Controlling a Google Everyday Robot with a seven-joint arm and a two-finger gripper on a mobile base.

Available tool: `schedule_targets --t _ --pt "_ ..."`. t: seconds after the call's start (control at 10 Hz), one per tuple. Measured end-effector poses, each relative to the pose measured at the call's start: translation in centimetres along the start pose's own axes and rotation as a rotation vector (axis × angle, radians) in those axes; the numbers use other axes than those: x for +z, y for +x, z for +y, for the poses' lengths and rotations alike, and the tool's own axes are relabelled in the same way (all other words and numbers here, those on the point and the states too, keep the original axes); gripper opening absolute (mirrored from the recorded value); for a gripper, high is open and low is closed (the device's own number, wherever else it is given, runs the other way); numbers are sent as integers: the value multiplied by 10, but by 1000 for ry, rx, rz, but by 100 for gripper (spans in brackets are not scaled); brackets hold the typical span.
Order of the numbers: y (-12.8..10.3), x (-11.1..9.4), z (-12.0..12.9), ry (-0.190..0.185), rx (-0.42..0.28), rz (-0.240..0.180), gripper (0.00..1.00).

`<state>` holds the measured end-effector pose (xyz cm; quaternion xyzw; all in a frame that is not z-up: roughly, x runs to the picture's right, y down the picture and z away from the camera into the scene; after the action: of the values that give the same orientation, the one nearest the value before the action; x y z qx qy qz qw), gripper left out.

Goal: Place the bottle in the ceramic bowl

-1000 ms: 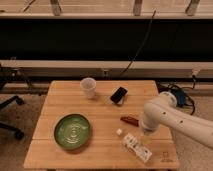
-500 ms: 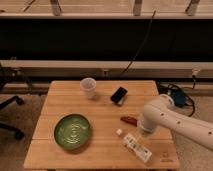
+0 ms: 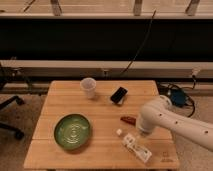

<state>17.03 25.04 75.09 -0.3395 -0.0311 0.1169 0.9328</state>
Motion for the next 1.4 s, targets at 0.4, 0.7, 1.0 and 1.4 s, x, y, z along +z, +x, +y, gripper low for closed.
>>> schedule_targets --t 0.4,0.7,1.0,1.4 --pt "-1 -25 19 -18 -6 -20 80" --pt "1 -22 32 -26 -5 -18 80" --pt "7 -13 41 -22 15 -12 80" --pt "12 -1 49 4 32 -15 80"
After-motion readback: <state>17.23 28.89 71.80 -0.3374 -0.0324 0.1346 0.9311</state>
